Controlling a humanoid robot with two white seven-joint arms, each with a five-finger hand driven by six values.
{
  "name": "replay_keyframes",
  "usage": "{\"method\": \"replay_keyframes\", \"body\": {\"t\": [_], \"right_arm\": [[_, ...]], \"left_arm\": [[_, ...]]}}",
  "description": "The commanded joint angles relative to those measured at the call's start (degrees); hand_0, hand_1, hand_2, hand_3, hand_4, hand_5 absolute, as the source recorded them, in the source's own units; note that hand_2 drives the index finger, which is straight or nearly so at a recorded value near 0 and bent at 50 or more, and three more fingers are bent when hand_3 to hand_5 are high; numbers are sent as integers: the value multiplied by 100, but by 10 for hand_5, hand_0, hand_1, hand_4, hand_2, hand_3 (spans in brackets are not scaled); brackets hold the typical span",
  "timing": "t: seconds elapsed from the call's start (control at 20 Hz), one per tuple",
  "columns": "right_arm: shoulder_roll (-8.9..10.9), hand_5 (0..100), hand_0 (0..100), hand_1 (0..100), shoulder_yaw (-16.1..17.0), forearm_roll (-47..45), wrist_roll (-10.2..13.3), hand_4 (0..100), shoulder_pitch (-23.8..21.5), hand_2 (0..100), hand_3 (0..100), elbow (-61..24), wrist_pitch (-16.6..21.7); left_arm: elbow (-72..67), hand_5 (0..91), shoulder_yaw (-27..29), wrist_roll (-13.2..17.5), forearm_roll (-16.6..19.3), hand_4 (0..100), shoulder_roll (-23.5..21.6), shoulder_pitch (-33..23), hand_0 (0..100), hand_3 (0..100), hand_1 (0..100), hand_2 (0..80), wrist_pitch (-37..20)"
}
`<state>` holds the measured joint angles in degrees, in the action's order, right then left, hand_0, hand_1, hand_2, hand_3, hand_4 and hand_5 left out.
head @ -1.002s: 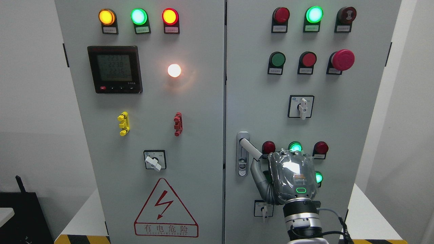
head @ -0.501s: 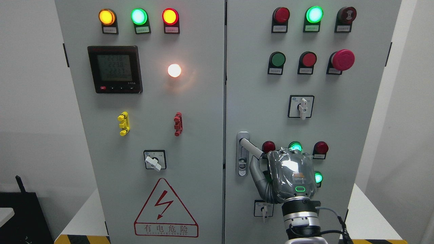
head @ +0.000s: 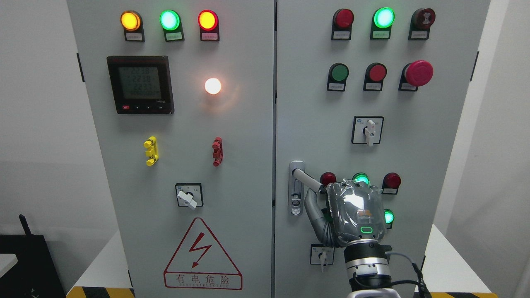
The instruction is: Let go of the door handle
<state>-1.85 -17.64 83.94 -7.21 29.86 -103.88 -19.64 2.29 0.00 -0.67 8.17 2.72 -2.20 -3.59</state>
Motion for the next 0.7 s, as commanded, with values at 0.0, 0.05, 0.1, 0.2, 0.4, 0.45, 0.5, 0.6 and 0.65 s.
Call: {"method": "replay_keyframes", "body": {"t": [0.0,0.05,0.1,0.2,0.4,0.45,0.5,0.6,0.65], "right_arm": [[-26,973,652,0,24,0,1,920,3,1000,1000,-1,4],[-17,973,651,0,32,0,1,920,3,1000,1000,-1,4],[-26,973,651,0,41,0,1,920,3,1000,1000,-1,4],[-17,974,652,0,41,0,1,920,3,1000,1000,-1,4],[-17,974,650,0,68,0,1,920,3,1000,1000,-1,4],[-17,974,650,0,68,0,1,920,3,1000,1000,8,4],[-17,974,650,0,68,0,1,920,3,1000,1000,-1,4],[-17,974,650,0,68,0,1,920,3,1000,1000,-1,4],[-17,974,650,0,68,0,1,920,3,1000,1000,8,4]], "left_arm": [[0,0,-140,-3,0,0,0,0,120,0,389,0,8],[0,0,-140,-3,0,0,0,0,120,0,389,0,8],[0,0,-140,-3,0,0,0,0,120,0,389,0,-1],[0,0,-140,-3,0,0,0,0,120,0,389,0,-1],[0,0,-140,-3,0,0,0,0,120,0,389,0,8],[0,0,-140,-3,0,0,0,0,120,0,389,0,8],[0,0,-140,-3,0,0,0,0,120,0,389,0,-1],[0,0,-140,-3,0,0,0,0,120,0,389,0,-1],[0,0,-140,-3,0,0,0,0,120,0,389,0,-1]]}}
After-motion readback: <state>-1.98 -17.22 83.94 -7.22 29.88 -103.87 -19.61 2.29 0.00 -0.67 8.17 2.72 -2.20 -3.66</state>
